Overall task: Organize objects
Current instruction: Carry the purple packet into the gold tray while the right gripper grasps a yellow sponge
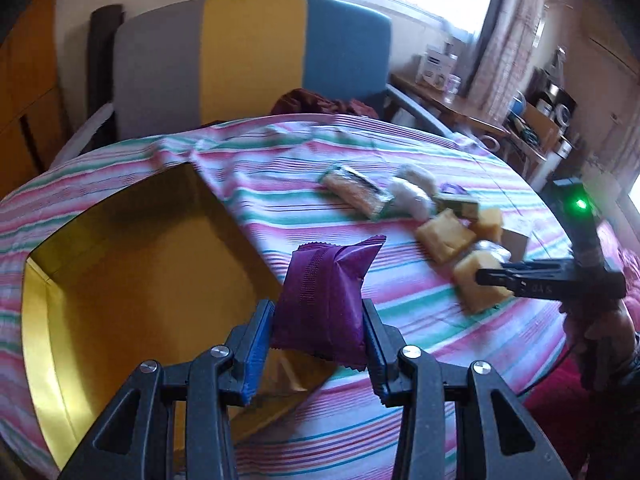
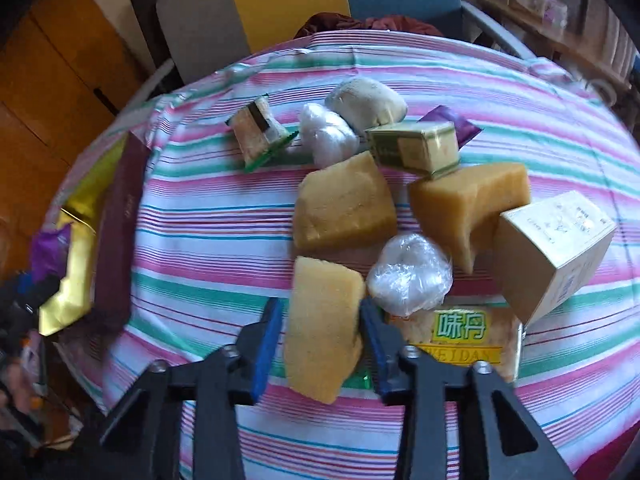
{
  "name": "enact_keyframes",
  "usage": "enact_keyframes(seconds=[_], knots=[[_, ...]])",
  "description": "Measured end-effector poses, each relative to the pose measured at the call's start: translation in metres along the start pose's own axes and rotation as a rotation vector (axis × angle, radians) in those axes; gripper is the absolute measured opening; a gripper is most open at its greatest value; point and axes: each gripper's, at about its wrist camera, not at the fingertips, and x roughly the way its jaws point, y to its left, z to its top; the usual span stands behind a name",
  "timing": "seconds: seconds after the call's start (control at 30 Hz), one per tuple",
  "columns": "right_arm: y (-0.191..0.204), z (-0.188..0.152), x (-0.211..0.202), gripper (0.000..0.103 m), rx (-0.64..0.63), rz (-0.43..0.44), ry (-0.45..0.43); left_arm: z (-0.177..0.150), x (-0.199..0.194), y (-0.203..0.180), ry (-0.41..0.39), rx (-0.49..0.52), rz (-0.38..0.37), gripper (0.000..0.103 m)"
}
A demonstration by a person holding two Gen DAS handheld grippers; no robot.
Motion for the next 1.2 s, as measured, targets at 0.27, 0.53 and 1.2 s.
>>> enact_keyframes(seconds=[0.27, 0.53, 1.2], knots=[[0.002, 0.003, -0.007, 0.031, -0.028, -0.033, -0.081, 0.008, 0.013, 0.128, 0.056, -0.222, 0.214, 0.043], [0.009, 0.006, -0.012, 0.031, -0.068, -0.034, -0.138, 0.021, 0.041, 0.215, 0.069, -0.285, 0.405, 0.043], [0.028, 0.008, -0.013, 0.031, -0.094, 0.111, -0.163, -0.002, -0.003, 0.206, -0.001, -0.307, 0.405, 0.044]])
